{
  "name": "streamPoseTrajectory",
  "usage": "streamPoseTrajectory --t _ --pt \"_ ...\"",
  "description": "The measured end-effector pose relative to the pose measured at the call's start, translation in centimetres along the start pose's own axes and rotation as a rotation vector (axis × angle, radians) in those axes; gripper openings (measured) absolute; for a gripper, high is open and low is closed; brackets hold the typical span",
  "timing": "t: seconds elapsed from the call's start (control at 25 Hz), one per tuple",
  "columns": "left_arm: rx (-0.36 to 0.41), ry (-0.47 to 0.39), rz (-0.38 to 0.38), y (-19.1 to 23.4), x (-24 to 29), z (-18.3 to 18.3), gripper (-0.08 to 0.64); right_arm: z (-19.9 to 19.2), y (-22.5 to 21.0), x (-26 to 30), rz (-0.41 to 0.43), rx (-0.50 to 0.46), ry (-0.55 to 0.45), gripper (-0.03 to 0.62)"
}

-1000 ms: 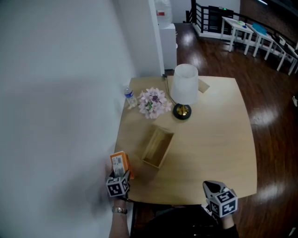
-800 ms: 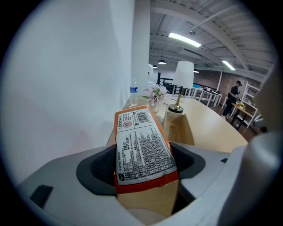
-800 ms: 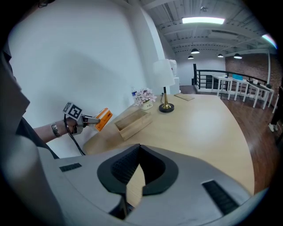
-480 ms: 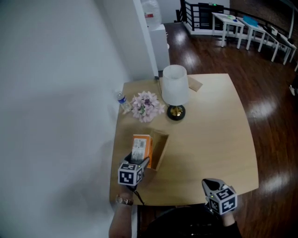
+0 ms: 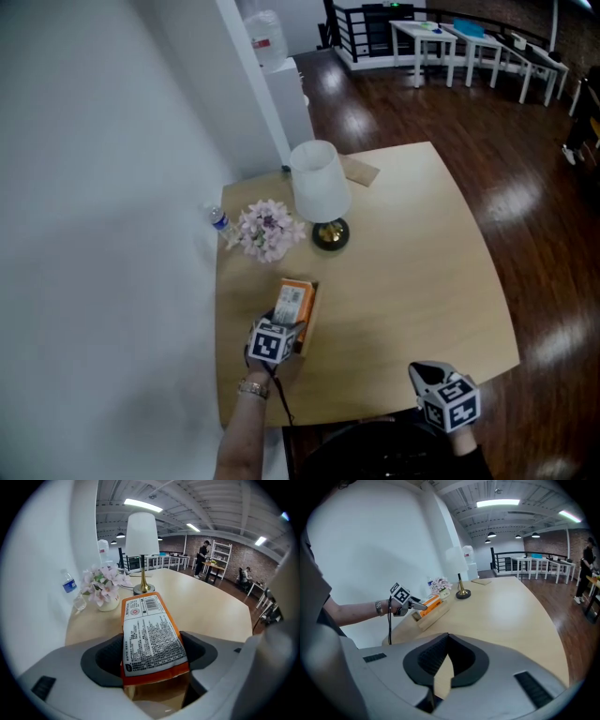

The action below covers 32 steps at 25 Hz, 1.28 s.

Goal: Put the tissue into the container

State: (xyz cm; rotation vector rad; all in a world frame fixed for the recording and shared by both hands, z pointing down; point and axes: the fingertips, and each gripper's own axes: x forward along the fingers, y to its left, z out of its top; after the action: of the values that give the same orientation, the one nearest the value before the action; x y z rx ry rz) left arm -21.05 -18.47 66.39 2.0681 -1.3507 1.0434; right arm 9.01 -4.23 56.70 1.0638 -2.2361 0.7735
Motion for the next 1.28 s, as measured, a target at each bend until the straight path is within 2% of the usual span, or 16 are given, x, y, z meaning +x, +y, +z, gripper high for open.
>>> streamPoseTrajectory --t 0.12,0.28,0.48,0.6,0.64,0.72,0.76,0.84,0.88,1.08,1.28 --pt "0.017 0.021 0.012 -0.4 1.3 -1.6 0.387 -0.1 -0.1 0.0 0.002 0.012 -0.001 -0.012" --pt "-0.048 -0.059 0.058 0.5 0.5 -1.9 0.422 -0.3 -0.1 -0.3 0.008 0.017 0.003 -0.012" --pt "-0.079 -0.188 0.053 -0.9 -4.5 0.9 0.426 -0.2 0.1 -0.1 0.021 0.003 -0.004 -0.012" --pt "-0.085 -0.265 -0.001 -4.0 -8.3 3.7 0.417 0.2 0.3 0.0 0.038 -0.008 -0.020 -0.012" --pt "-0.093 -0.288 -0.028 -5.4 -9.6 4.6 0.399 0.3 0.3 0.1 0.043 -0.013 -0.027 -0.012" --pt "-0.125 -0.327 -0.087 -8.7 -11.7 6.0 0.318 0.6 0.6 0.3 0.063 -0.012 -0.037 -0.012" --pt "-0.148 -0.343 -0.117 -10.4 -12.5 6.5 0.234 0.9 0.8 0.4 0.075 -0.007 -0.042 -0.012" --pt "-0.183 -0.365 -0.167 -13.8 -13.3 6.8 0.021 1.6 1.1 0.5 0.097 -0.004 -0.053 -0.012" --pt "-0.191 -0.368 -0.183 -15.3 -13.2 6.6 -0.005 1.7 1.2 0.6 0.111 -0.008 -0.055 -0.012" --pt "-0.234 -0.340 -0.235 -21.5 -12.1 4.3 -0.005 1.2 1.8 0.1 0.177 -0.022 -0.060 -0.012" --pt "-0.171 -0.299 -0.233 -24.1 -12.1 4.0 -0.005 1.3 1.0 -0.5 0.172 -0.045 -0.060 -0.014"
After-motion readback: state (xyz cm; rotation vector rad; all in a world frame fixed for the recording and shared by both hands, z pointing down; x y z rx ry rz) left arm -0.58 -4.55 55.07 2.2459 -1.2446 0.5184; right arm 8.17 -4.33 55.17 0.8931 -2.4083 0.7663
